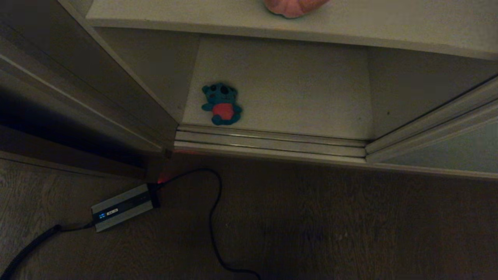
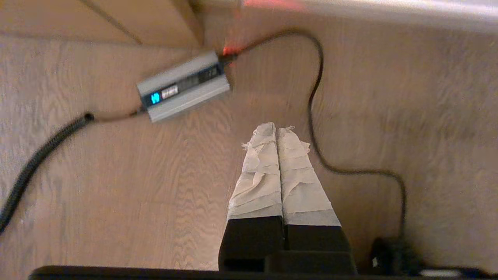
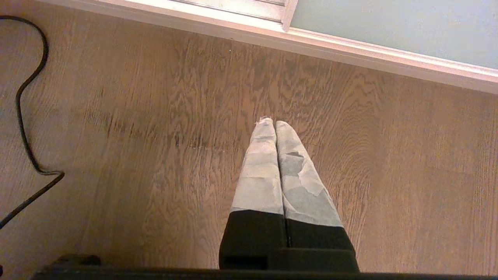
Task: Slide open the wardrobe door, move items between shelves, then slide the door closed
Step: Place the blue doll on the lower shelf
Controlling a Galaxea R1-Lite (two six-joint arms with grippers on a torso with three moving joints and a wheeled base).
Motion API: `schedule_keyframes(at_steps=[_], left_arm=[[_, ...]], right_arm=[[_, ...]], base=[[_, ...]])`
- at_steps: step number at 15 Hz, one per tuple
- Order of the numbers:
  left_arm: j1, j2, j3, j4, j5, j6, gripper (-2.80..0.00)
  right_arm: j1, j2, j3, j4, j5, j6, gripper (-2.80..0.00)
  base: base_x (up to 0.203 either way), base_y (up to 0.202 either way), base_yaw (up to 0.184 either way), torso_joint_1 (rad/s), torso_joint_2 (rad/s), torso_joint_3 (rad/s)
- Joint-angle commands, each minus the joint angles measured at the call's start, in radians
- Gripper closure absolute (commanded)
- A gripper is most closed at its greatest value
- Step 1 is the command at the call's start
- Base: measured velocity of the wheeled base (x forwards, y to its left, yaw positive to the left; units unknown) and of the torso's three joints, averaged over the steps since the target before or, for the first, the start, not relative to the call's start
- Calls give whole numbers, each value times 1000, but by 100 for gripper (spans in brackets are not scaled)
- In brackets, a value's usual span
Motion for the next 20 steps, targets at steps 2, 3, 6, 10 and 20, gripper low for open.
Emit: schedule_keyframes(at_steps=[2,3,6,10,20], left_arm=[[6,-131,200,-95,1,-5,0],[7,-132,282,-174,0,0,0],[7,-132,413,-391,-19,41,0],[5,-132,413,-386,-26,63,0],[5,-132,413,-383,-19,67,0]], right_arm=[[0,1,4,0,0,-1,0],[0,1,3,0,0,-1,0],[0,1,3,0,0,-1,0],[0,1,3,0,0,-1,0],[0,1,3,0,0,-1,0]], base=[[0,0,0,0,0,0],[0,0,0,0,0,0],[0,0,0,0,0,0],[0,0,0,0,0,0],[0,0,0,0,0,0]])
